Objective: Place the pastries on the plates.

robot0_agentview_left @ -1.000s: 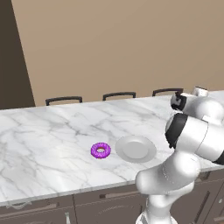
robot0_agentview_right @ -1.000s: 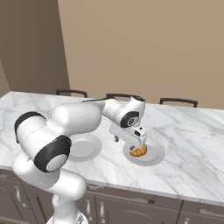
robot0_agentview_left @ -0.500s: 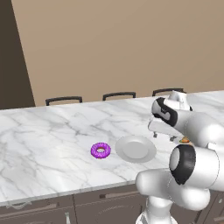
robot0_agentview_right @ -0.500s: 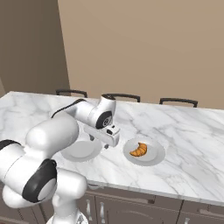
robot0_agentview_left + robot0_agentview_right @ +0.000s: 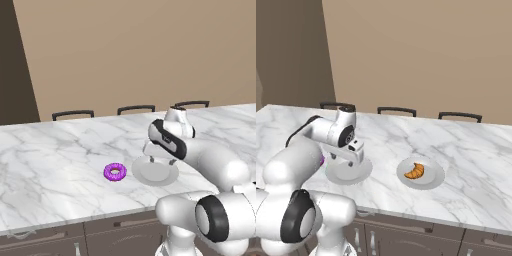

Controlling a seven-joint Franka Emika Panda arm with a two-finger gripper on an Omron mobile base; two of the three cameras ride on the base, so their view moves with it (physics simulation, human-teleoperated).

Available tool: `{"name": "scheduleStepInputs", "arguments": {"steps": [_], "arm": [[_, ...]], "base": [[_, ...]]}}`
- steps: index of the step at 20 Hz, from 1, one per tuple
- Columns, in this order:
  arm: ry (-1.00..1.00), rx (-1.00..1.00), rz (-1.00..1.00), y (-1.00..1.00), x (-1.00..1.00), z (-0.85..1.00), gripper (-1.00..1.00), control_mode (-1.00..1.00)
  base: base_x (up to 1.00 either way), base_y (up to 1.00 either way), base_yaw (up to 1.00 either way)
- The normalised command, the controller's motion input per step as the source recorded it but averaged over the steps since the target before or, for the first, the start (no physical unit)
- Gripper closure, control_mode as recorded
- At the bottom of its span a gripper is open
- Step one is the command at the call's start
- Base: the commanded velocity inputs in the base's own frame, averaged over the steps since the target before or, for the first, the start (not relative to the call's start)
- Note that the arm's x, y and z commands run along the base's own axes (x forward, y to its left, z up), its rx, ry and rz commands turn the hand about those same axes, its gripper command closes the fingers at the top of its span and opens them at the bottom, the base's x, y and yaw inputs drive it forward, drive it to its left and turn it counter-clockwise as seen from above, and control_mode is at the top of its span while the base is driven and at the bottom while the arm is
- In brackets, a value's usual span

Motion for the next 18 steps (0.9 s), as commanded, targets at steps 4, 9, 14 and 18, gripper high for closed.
{"name": "scheduleStepInputs", "arguments": {"steps": [4, 9, 14, 18], "arm": [[-0.02, 0.0, 0.15, 1.0, 0.14, 0.08, -1.0, -1.0], [-0.03, 0.0, 0.13, 1.0, 0.13, 0.03, -1.0, -1.0], [-0.01, 0.0, 0.04, 0.39, 0.01, 0.01, -1.0, -1.0], [0.0, -0.03, 0.0, 0.0, 0.33, 0.0, -1.0, -1.0]], "base": [[0.0, 0.0, 0.0], [0.0, 0.0, 0.0], [0.0, 0.0, 0.0], [0.0, 0.0, 0.0]]}}
